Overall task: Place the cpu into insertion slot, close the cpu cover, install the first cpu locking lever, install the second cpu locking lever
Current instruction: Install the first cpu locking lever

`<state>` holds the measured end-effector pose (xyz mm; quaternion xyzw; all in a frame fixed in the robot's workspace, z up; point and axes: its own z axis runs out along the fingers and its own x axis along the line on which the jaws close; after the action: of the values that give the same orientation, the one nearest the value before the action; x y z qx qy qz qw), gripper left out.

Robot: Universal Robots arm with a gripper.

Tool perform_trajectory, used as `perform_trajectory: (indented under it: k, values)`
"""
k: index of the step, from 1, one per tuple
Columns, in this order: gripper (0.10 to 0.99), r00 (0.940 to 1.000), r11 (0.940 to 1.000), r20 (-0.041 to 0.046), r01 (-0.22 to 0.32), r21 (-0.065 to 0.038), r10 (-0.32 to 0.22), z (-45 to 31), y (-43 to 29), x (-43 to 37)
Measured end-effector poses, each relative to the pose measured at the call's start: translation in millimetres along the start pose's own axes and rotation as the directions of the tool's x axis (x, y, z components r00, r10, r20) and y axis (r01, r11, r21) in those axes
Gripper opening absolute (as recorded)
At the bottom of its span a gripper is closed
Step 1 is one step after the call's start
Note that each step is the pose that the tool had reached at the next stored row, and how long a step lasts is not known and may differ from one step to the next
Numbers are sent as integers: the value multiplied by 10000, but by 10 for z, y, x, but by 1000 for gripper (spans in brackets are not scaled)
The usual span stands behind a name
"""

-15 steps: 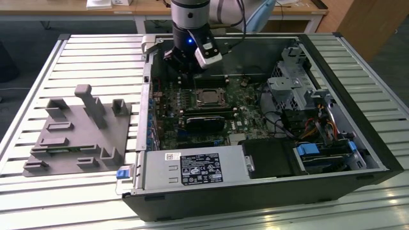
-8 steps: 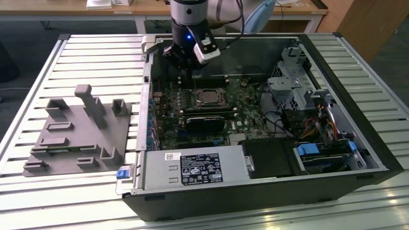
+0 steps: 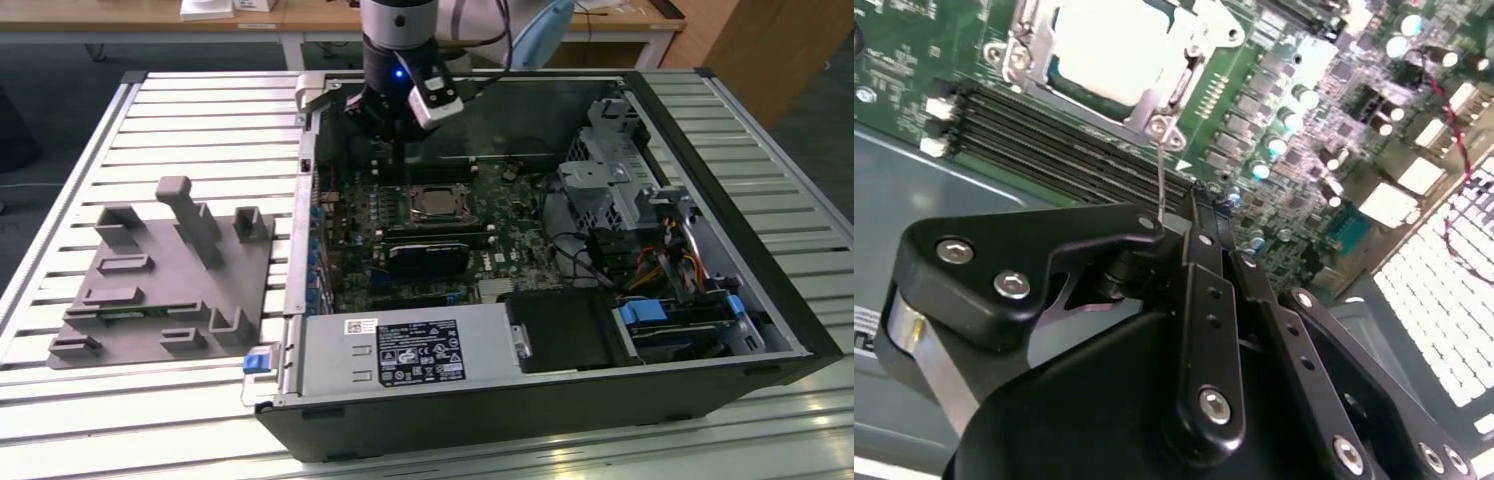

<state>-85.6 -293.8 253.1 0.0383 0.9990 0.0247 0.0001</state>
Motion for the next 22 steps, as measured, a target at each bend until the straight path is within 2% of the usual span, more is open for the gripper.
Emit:
perform_trajectory:
  k: [8, 12, 13, 14, 16, 17, 22]
  values:
    - [106, 10000, 10000, -6, 3, 1, -3, 12, 28, -262]
    - [106, 10000, 10000, -16, 3, -34, -3, 17, 29, -292]
    - [106, 10000, 10000, -20, 3, -91, -3, 17, 29, -292]
    - [106, 10000, 9998, -29, 2, -197, -2, 17, 26, -292]
    - [106, 10000, 9988, -50, 1, -491, -3, 18, 19, -293]
    - [106, 10000, 9985, -55, 1, -555, -4, 21, 16, -293]
    - [106, 10000, 9984, -43, 5, -559, -8, 78, 13, -295]
